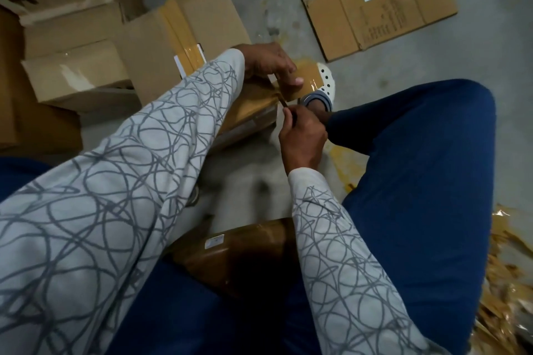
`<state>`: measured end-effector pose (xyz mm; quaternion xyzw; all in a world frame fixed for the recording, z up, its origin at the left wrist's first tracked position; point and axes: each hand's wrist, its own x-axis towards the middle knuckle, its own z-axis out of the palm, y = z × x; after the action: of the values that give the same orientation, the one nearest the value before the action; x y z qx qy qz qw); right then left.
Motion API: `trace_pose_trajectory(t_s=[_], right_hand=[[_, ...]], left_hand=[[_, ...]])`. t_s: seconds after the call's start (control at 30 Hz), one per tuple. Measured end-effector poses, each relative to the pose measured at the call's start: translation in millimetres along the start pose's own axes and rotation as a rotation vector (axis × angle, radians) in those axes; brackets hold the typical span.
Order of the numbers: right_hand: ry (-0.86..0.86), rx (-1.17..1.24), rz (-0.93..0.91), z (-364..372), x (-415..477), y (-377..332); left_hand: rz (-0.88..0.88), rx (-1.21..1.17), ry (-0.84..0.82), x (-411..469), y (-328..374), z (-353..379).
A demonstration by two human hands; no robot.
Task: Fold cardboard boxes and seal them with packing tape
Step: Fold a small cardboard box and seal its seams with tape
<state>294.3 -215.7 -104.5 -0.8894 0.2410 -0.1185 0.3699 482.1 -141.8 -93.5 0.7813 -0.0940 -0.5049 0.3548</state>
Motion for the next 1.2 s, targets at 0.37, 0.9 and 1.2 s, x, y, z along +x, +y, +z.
trace_pose_trajectory(t_s=[0.37, 0.9, 1.2], right_hand=[[-0.008, -0.049, -0.143, 1.0, 16.4, 7.9], [-0.01, 0.937, 1.135, 5.5, 33.8, 6.6], [-0.115, 1.253, 0.96, 5.4, 59.4, -2.4]], left_hand=[[0.018, 0.062, 0.074, -1.6, 0.8, 4.3], [-0.016, -0.065, 0.105, -6.6, 3.6, 7.5], [0.207, -0.096, 0.238, -27.4, -13.7, -0.3]])
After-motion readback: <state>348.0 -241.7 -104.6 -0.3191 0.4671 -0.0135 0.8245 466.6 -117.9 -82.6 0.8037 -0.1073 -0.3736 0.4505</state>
